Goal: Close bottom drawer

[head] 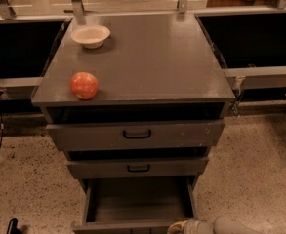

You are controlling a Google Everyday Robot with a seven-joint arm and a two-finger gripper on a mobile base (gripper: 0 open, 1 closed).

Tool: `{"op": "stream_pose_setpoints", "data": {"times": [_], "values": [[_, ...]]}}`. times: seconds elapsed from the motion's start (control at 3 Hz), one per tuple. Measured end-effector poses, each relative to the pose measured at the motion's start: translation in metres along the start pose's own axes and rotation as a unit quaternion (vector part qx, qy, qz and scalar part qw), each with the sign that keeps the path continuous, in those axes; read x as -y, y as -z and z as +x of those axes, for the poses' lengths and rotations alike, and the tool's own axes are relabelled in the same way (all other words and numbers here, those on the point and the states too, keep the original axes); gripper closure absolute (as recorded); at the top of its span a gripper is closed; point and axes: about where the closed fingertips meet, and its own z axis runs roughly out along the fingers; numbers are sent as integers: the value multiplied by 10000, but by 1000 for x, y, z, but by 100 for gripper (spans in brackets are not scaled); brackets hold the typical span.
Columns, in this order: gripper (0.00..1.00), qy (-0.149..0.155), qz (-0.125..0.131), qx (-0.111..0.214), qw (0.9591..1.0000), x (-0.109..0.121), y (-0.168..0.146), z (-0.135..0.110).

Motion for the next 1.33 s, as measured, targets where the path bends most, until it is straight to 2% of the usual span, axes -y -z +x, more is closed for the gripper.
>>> {"op": "stream_pose_setpoints", "data": {"times": [0.33, 0.67, 1.33], "values": [[100, -303, -59, -293, 9991, -11, -28, 6], [100, -303, -57, -300, 9991, -12, -29, 7], [100, -335, 244, -262, 9988, 6, -62, 38]]}}
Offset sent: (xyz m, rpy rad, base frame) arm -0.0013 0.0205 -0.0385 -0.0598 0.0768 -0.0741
